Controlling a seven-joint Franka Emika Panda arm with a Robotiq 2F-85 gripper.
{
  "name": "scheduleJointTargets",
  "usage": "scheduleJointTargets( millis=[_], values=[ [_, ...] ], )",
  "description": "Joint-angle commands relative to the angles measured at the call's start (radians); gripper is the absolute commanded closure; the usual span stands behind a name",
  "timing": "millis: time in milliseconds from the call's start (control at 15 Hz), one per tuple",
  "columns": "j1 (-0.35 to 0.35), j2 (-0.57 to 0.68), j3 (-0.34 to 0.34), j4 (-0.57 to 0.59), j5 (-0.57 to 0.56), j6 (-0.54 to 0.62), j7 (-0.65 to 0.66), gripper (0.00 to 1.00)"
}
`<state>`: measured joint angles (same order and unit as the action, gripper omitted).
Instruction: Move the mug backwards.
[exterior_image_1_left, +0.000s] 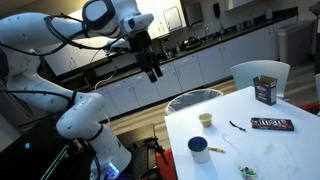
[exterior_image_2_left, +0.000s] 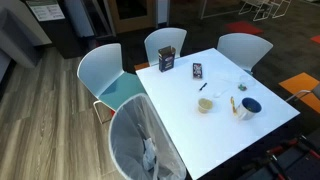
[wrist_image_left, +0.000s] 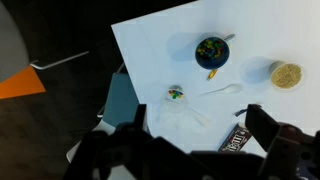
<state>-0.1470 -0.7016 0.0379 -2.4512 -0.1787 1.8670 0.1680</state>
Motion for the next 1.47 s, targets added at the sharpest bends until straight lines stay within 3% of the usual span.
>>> scheduleJointTargets(
  millis=[0,733,1067,1400],
  values=[
    [0.013,0.001,-0.01,0.002,-0.007,-0.003,0.006,0.0],
    [0.02,0.02,-0.02,-0.001,0.007,0.009,-0.004,0.0],
    [0.068,0.147,-0.145,-0.104,0.113,0.178,-0.177,0.0],
    [0.032,0.399,-0.248,-0.181,0.143,0.3,-0.302,0.0]
  ],
)
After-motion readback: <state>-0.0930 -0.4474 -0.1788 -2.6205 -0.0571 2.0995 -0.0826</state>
